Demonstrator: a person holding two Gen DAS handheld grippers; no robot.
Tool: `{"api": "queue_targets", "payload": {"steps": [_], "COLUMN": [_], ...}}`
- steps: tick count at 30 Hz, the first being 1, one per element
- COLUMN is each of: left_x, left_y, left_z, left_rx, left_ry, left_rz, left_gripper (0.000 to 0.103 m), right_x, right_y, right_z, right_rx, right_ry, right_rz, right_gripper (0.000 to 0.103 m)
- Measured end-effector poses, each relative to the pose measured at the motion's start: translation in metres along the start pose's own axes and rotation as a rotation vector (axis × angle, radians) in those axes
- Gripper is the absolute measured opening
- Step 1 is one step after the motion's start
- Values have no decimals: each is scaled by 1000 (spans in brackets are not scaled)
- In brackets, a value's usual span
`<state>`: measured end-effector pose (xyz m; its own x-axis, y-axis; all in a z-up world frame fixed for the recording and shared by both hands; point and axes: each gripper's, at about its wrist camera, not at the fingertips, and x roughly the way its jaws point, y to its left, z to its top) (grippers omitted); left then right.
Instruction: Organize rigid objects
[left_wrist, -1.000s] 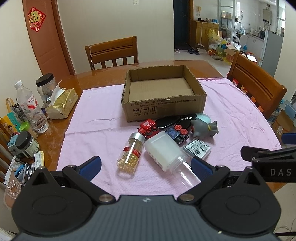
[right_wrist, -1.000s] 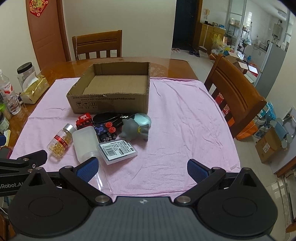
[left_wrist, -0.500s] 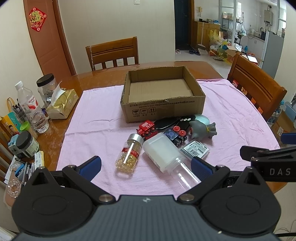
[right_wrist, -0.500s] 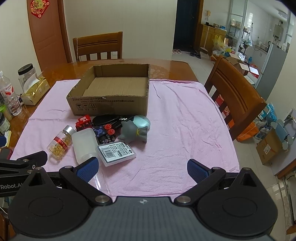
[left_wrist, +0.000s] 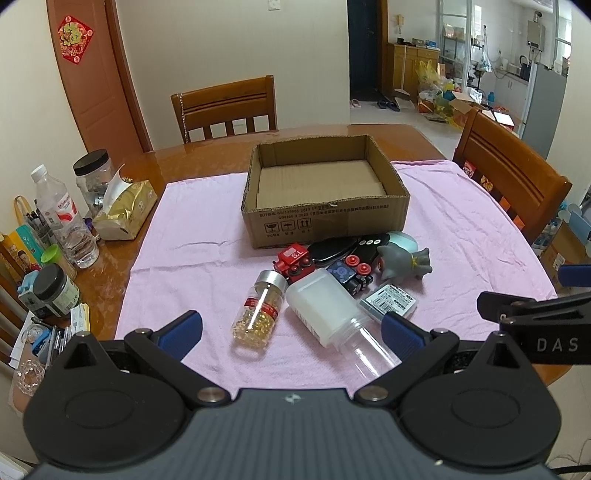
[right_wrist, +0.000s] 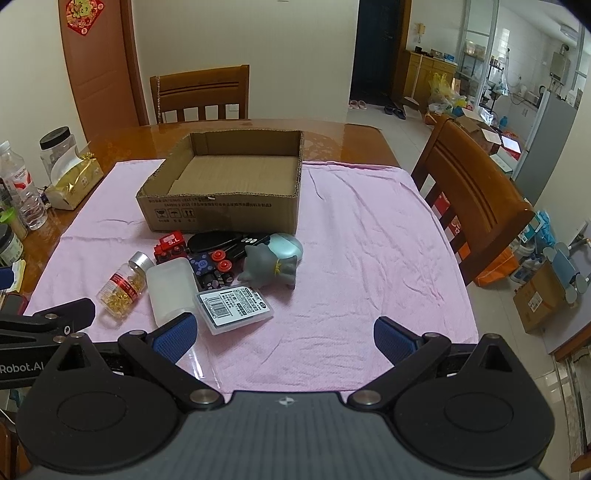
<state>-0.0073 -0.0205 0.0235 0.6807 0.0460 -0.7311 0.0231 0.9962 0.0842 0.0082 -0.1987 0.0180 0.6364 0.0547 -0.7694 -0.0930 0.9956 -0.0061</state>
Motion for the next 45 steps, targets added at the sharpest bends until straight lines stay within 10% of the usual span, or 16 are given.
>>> {"api": "queue_targets", "payload": {"steps": [27, 45], "left_x": [68, 147], "left_y": [61, 81], "left_z": [-12, -38], "left_rx": [72, 194], "left_ry": [37, 130], "left_rz": [-174, -182], "left_gripper": [102, 102], "right_x": [48, 111], "right_y": [43, 81], "right_z": [-17, -76], "right_rx": [-7, -21], "right_ry": [-27, 163], "right_rz": [35, -44], "right_gripper": [103, 103]}}
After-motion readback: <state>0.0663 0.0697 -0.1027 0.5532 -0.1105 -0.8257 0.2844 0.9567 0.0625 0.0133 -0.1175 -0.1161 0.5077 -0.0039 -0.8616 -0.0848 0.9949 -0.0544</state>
